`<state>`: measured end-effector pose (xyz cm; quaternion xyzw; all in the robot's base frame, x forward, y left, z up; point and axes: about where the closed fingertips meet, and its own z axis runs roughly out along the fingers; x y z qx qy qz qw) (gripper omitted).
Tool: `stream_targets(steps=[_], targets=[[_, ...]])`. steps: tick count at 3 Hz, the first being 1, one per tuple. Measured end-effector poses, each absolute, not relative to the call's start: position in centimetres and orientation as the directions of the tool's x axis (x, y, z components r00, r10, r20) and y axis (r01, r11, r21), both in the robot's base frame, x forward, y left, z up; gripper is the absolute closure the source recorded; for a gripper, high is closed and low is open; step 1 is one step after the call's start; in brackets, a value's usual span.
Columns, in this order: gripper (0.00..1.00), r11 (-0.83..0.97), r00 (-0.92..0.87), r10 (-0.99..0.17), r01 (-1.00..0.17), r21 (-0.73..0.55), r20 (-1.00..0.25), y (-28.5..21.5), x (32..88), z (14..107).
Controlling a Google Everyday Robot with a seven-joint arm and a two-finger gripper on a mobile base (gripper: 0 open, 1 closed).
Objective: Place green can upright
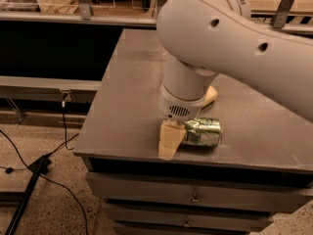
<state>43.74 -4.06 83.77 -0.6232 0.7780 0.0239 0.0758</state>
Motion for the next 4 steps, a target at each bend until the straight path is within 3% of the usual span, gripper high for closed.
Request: stream_targets(steps=[1,3,4], targets=[[0.57,0.099,-0.086,-0.981,-0.992,-0.072,-0.172,-3.2,43.5,83.3],[1.00,-0.031,0.064,-0.940,-0.994,-0.103,-0.334,-3.6,44.2,85.8],[1.00,-0.047,0.118,-0.889,-0.985,-0.168,-0.441,-5.3,46.3,92.2]])
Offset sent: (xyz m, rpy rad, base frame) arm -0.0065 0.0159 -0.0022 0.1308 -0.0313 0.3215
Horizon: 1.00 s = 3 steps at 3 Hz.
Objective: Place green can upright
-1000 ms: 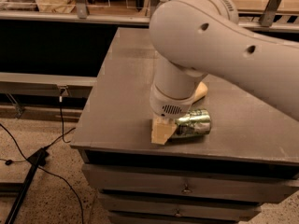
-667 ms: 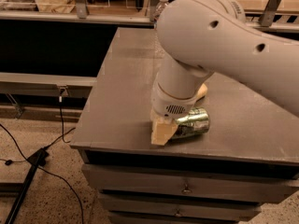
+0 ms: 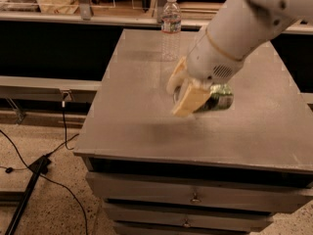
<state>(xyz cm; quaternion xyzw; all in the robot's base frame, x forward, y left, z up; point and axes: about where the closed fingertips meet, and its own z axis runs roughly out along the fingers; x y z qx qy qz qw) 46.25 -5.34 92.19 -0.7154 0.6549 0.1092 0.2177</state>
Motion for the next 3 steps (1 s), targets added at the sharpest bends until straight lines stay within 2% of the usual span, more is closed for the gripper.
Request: stream_targets(steps=[1,2,3], targets=[[1.00,-0.017,0.120,-0.855,-0.979,-0.204,-0.504,-6.6,47.7,96.6],[1.00,-0.011,0.131,-0.848,-0.973,-0.229,-0.513,-6.6,48.1,98.1],[1.00,-0.037,0.169,-0.740,-0.977,-0.211,-0.651,-6.2,48.2,97.8]])
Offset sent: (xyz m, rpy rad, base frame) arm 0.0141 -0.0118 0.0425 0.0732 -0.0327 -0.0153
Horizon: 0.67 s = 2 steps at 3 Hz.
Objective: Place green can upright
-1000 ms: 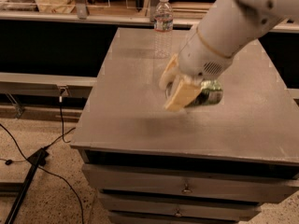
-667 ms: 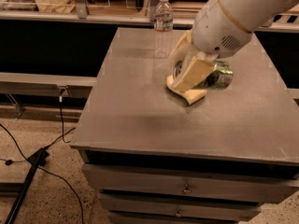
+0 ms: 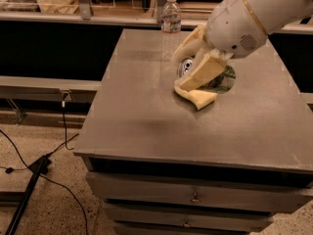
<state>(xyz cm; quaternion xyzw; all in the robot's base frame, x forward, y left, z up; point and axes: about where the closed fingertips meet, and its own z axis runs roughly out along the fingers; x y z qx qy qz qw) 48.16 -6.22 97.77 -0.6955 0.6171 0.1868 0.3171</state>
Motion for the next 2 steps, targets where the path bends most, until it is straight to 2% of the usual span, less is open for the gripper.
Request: stream_targets(steps=[1,2], targets=[[1.00,-0.086,0.207,-0.547,-0.978,-0.191,-0.811,-7.3,48.6,96.8],[1.00,-0.107,0.174,-0.306,-0.983,-0.148,-0.936,-8.5,47.8,98.0]])
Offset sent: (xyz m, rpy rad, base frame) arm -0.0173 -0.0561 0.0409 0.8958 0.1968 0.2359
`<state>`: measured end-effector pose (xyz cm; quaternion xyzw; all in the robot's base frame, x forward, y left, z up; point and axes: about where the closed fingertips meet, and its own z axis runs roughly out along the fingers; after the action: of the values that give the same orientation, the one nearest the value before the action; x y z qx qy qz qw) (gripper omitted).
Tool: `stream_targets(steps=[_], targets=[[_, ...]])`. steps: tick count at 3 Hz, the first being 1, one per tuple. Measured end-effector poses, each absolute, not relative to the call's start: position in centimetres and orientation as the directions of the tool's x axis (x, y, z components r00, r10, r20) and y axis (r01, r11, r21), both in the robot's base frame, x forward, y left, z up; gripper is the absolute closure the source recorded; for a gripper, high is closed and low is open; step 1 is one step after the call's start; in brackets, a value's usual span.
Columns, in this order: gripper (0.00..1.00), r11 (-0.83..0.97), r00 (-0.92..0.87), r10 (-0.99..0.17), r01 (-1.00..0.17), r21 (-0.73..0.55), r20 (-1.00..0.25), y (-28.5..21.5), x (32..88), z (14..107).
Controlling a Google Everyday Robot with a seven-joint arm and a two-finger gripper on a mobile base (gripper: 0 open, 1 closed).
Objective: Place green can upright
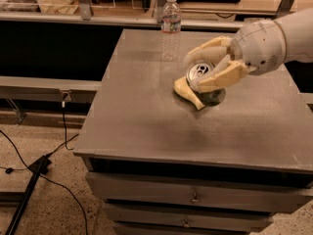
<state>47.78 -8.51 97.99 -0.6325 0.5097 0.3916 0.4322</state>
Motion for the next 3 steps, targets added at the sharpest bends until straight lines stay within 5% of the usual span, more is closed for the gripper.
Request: stream_targets(steps=[1,3], targets=[[1.00,-0.111,0.154,-0.209,-0.985,-0.133,-0.966,-8.1,47.5,99.6],[1.00,0.011,0.039,-0.257,-0.999,-0.043,-0.966,-9.9,48.0,98.3]])
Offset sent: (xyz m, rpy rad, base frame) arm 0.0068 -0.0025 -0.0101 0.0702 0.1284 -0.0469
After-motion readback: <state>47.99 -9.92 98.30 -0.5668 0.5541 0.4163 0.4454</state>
